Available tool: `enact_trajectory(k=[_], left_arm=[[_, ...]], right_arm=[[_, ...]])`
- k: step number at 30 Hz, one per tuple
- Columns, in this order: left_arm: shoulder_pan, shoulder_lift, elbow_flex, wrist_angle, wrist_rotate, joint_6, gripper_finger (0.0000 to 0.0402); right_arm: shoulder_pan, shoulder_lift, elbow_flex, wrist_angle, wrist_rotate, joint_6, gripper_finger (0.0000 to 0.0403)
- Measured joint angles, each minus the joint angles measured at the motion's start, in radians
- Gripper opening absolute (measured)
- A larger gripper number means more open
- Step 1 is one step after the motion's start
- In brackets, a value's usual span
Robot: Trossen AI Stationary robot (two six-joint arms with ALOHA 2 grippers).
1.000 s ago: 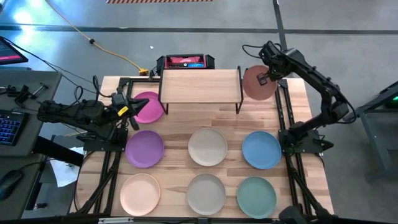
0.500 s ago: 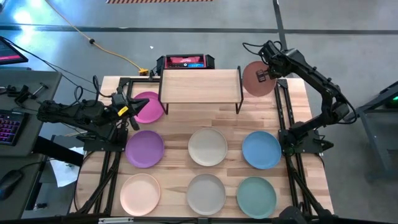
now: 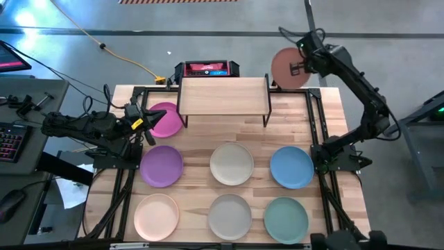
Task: Place and stack plates onto a shelf
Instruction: Put the brown plate on the shelf
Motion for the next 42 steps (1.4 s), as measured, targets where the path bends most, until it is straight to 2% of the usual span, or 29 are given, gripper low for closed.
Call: enact_trajectory(k=[13,23,31,42], left_arm=[[0.0,0.0,0.0,0.0,0.0,0.0,0.0003],[0.0,0.0,0.0,0.0,0.0,0.0,0.0003],[0.0,0.0,0.0,0.0,0.05,0.0,0.0003],[0.0,0.0,0.0,0.0,0.056,0.0,0.0003]], right_arm=[[0.002,0.0,0.277,-0.004,-0.014,-0.021,0.0],[0.04,0.029,0.241,0.082,-0.224,-0.02,0.0],[0.086,0.127,0.24,0.086,-0.375,-0.04,0.0],[0.102,0.267,0.24,0.084,-0.606,-0.15,0.0]])
